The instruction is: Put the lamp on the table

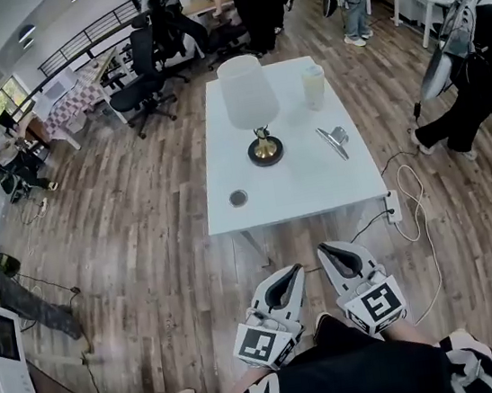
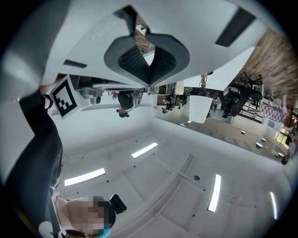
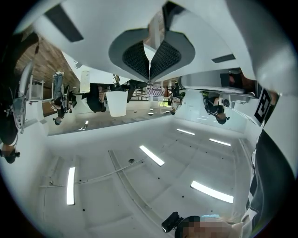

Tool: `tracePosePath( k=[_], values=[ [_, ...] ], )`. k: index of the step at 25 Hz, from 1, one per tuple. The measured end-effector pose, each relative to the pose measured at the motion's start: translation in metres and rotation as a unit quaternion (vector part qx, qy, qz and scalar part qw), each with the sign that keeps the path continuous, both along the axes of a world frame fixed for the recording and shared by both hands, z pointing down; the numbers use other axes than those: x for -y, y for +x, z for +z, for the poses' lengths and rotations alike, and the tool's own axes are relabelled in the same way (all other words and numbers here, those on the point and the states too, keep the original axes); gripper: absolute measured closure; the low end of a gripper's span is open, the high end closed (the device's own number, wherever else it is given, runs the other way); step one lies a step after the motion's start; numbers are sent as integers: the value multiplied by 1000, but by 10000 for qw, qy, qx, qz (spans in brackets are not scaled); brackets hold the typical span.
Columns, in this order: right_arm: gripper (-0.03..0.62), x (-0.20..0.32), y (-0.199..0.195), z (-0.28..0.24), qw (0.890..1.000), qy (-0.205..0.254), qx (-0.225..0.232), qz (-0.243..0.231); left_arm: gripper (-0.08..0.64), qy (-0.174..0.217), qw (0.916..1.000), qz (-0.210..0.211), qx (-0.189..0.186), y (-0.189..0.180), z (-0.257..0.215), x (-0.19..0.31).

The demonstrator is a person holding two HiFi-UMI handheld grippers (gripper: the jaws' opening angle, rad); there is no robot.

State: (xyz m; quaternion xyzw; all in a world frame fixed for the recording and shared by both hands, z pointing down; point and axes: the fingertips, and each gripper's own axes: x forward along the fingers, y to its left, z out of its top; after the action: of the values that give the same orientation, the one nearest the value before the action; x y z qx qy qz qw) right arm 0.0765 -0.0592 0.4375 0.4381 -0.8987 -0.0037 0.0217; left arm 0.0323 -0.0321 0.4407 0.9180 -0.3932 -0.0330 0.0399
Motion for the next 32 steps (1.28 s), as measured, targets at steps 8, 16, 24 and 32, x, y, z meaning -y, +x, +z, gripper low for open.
tracePosePath(
  k=[8, 16, 24, 32],
  values=[
    [571, -78, -36, -4, 10000, -34, 22, -17, 555, 138, 9997, -65, -191, -31, -17, -72],
    [570, -159, -55, 0, 9999, -28, -51, 148, 555, 18, 9998, 175, -116, -46, -3, -149],
    [570, -200, -67, -7, 9993, 77, 43, 359, 555, 61, 9995, 291, -78, -61, -6, -191],
    [571, -218, -81, -20, 9984, 451, -140, 313, 555, 98, 9996, 209, -185, -68, -14, -206]
  ],
)
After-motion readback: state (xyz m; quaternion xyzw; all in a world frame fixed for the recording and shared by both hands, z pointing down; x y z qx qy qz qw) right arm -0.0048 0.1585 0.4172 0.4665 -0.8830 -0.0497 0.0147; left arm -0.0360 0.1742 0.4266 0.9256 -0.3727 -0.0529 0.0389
